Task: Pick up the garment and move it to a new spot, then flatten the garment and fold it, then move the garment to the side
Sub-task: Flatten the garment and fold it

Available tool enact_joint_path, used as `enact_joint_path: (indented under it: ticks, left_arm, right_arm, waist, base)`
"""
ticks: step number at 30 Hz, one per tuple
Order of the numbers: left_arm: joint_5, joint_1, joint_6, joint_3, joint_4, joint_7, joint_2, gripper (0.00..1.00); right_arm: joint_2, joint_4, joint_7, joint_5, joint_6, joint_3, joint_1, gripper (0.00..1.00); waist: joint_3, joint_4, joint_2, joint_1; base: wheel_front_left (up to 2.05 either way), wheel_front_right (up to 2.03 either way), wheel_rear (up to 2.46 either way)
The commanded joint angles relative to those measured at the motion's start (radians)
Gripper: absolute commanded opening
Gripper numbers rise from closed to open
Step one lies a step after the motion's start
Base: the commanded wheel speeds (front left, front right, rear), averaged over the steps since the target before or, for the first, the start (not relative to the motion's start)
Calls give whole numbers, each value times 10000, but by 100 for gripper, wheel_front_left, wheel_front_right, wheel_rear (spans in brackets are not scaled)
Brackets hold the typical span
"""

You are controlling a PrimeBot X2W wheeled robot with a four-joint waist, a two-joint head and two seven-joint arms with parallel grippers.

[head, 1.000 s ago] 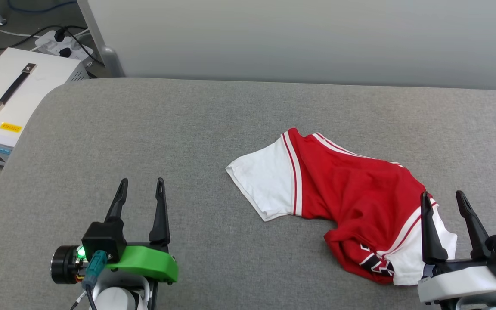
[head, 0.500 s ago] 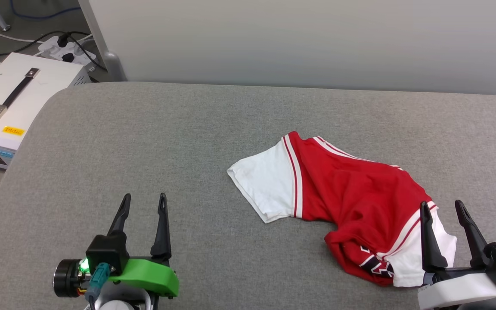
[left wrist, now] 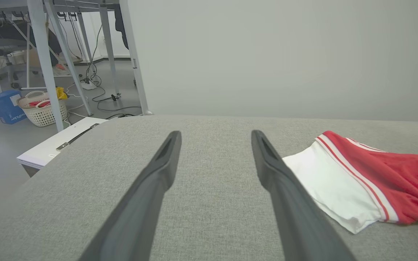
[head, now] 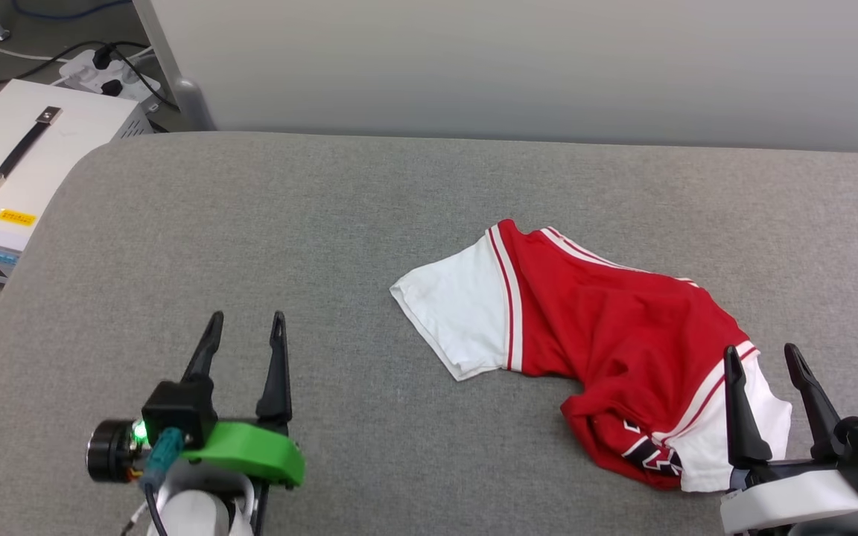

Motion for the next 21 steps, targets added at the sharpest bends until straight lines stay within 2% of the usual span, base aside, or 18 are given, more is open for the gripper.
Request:
enact_joint_path:
  ticks: [1, 5, 11, 17, 21]
  left_arm:
    - [28, -574, -134, 29, 52, -59, 53, 100]
    - [-169, -1970, -437, -89, 521, -59, 385, 100]
    - [-535, -4549, -609, -1138, 1883, 109, 1351, 100]
    - [-2189, -7011, -618, -3376, 2953, 1791, 2394, 100]
    - [-3543, -8307, -619, -5147, 3585, 3788, 3019, 100]
  right_arm:
    - [-10, -16, -23, 37, -7, 24, -138, 100]
    - [-10, -43, -23, 36, -7, 82, -326, 100]
    - [-10, -114, -23, 25, -7, 132, -596, 100]
    - [-10, -236, -23, 23, -7, 149, -963, 100]
    - [-10, -291, -23, 33, -7, 189, -1220, 100]
  waist:
    - [138, -64, 0, 0]
    - [354, -200, 0, 0]
    - [742, -499, 0, 0]
    - [1394, -819, 0, 0]
    - [1834, -1037, 0, 0]
  base:
    - [0, 0, 0]
    - [0, 0, 0]
    - [0, 0, 0]
    - [0, 0, 0]
    - [0, 0, 0]
